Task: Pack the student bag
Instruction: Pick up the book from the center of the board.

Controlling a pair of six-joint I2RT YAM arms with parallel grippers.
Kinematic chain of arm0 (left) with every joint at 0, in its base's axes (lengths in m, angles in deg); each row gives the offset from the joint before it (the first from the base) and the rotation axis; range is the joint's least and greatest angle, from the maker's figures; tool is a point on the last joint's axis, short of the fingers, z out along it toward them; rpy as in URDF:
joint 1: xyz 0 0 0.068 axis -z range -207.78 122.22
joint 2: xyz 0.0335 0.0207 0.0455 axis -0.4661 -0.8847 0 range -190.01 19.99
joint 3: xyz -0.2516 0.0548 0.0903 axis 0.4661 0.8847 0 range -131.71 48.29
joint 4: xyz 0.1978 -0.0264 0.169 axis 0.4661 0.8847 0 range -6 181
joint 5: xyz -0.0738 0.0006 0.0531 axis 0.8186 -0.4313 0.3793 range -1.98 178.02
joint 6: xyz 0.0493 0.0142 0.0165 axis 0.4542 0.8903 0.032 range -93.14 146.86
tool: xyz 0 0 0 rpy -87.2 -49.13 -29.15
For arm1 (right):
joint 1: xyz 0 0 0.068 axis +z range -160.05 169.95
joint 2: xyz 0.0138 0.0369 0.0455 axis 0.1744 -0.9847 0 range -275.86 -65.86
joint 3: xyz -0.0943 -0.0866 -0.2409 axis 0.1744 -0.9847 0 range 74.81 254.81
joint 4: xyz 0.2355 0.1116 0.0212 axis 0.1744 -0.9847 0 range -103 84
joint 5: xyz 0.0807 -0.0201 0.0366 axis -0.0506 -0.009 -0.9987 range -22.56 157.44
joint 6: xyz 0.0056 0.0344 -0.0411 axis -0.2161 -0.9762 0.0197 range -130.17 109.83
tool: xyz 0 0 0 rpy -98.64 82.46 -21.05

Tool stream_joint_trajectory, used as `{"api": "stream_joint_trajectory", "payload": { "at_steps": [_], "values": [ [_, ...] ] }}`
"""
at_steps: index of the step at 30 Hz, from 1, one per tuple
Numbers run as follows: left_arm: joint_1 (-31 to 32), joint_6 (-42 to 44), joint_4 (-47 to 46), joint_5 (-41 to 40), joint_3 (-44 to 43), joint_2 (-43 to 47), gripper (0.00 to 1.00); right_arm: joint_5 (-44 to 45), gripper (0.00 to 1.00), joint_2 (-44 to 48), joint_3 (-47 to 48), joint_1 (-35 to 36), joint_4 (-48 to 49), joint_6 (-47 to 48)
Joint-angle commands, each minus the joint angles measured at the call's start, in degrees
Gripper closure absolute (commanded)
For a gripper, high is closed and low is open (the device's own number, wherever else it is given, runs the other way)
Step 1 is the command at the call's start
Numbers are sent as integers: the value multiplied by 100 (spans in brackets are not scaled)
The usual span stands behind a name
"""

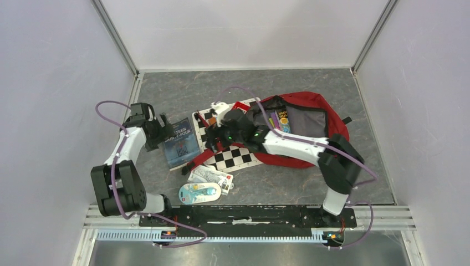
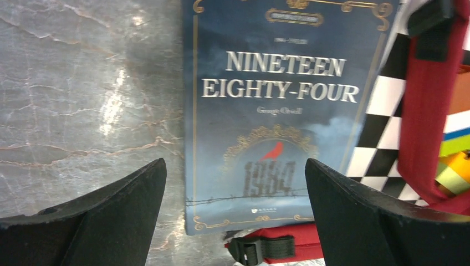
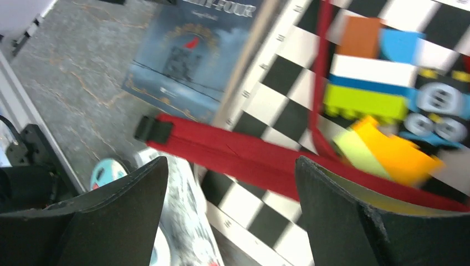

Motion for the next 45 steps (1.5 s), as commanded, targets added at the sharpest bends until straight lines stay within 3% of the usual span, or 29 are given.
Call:
{"api": "stream_joint_trajectory", "payload": {
  "at_steps": [1,6,12,28,35,39,45],
  "values": [
    [-225,403,113,263,-157,-326,0,-303,13,-1039,1036,333,341,-436],
    [-226,460,152,168,-127,-605,0,-446,19,-2167,1996,402,-71,-566],
    [-226,447,133,592,-94,-895,2,-557,23,-2743,2466,403,-82,-681],
    [-222,439,145,1240,-72,-1340,42,-1354,41,-3882,3309,393,346,-1303],
    [-217,439,135,1314,-70,-1368,44,-1497,51,-3902,3368,391,696,-1558],
    [-218,431,135,1309,-81,-1367,44,-1553,63,-3826,3327,397,865,-1629],
    [-217,422,140,1170,-79,-1236,44,-1857,94,-3845,3329,422,1231,-1834]
  ]
}}
